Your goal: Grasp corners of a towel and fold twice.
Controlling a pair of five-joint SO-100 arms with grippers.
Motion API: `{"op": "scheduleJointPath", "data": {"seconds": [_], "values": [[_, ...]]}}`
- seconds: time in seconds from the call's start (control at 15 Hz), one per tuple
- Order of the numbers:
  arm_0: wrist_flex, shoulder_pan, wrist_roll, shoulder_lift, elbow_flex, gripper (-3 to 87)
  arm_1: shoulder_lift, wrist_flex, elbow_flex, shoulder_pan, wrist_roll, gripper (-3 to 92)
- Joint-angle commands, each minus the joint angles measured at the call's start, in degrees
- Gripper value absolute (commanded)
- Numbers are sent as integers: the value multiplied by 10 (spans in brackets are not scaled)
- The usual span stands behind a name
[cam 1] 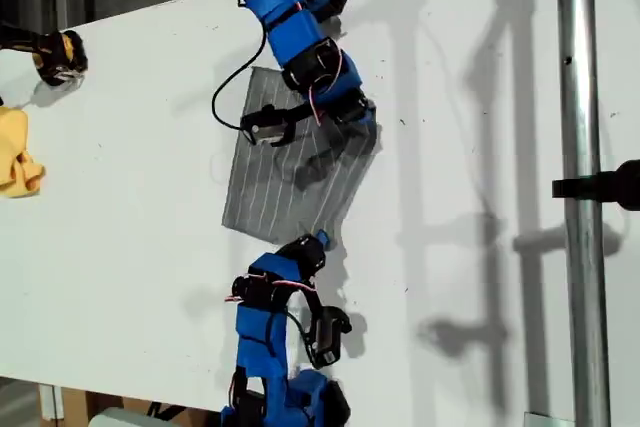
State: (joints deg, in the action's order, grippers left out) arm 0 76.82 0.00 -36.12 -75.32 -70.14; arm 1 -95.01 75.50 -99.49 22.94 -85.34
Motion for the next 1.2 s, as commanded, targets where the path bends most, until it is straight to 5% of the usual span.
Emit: {"op": "scheduleJointPath", "data": {"seconds": [0.0,0.2,0.73,1.13], "values": [[-17,15,11,-90,-25,-28,-24,7,74,11,40,-2],[-108,16,-3,-171,-181,-29,-24,36,69,-8,29,-2],[-160,-173,134,-164,-163,-29,-184,110,-59,-239,65,-2],[-214,-281,208,-111,-80,-29,-352,110,-120,-525,269,-2]]}}
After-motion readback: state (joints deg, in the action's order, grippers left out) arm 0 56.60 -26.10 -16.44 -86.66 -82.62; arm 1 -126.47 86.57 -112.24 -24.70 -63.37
